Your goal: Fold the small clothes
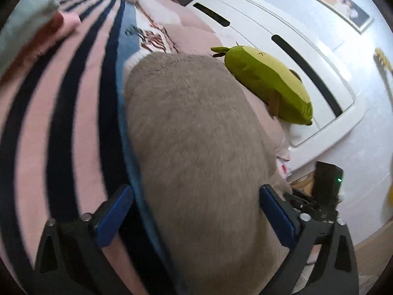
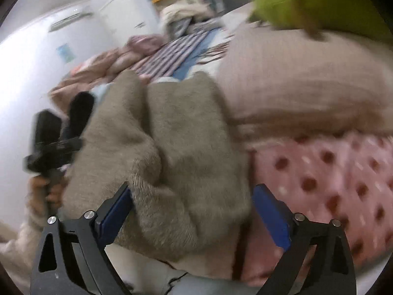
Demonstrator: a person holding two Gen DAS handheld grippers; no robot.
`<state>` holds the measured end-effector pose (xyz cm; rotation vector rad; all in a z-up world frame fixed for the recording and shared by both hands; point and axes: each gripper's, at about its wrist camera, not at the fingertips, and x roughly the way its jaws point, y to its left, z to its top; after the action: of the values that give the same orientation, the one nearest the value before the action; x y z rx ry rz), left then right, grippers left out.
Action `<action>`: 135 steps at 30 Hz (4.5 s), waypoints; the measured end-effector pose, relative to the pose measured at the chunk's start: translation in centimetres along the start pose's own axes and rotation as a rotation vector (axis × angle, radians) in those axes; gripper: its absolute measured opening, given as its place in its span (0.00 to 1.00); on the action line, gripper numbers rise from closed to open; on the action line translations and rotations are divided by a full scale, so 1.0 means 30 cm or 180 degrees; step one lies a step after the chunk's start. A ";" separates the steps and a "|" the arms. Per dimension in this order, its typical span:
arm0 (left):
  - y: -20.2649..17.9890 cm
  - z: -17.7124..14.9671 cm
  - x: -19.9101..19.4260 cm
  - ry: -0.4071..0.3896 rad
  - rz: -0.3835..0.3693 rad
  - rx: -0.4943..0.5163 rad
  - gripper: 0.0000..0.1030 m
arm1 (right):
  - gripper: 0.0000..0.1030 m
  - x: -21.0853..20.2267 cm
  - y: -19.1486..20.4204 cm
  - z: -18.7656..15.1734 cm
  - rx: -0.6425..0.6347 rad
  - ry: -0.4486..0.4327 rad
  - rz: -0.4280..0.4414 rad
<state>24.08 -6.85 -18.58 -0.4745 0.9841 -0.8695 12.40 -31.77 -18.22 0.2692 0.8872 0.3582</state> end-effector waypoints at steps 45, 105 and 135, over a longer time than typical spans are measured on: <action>0.430 0.010 -1.537 -0.1188 0.1468 0.0091 0.42 | 0.38 0.942 1.618 0.407 -0.1141 0.1068 0.2204; -0.033 -0.213 -1.316 -0.1925 0.3018 0.0673 0.80 | 0.49 0.541 1.372 0.185 -0.1447 0.0370 0.1405; -0.498 -0.313 -0.804 -0.2699 0.3027 0.1183 0.99 | 1.00 -0.232 0.846 0.000 -0.1251 -0.1782 -0.0026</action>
<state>3.22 4.26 -0.28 0.0048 0.1658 0.0612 3.50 -11.60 -3.84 -0.0047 0.2567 0.4140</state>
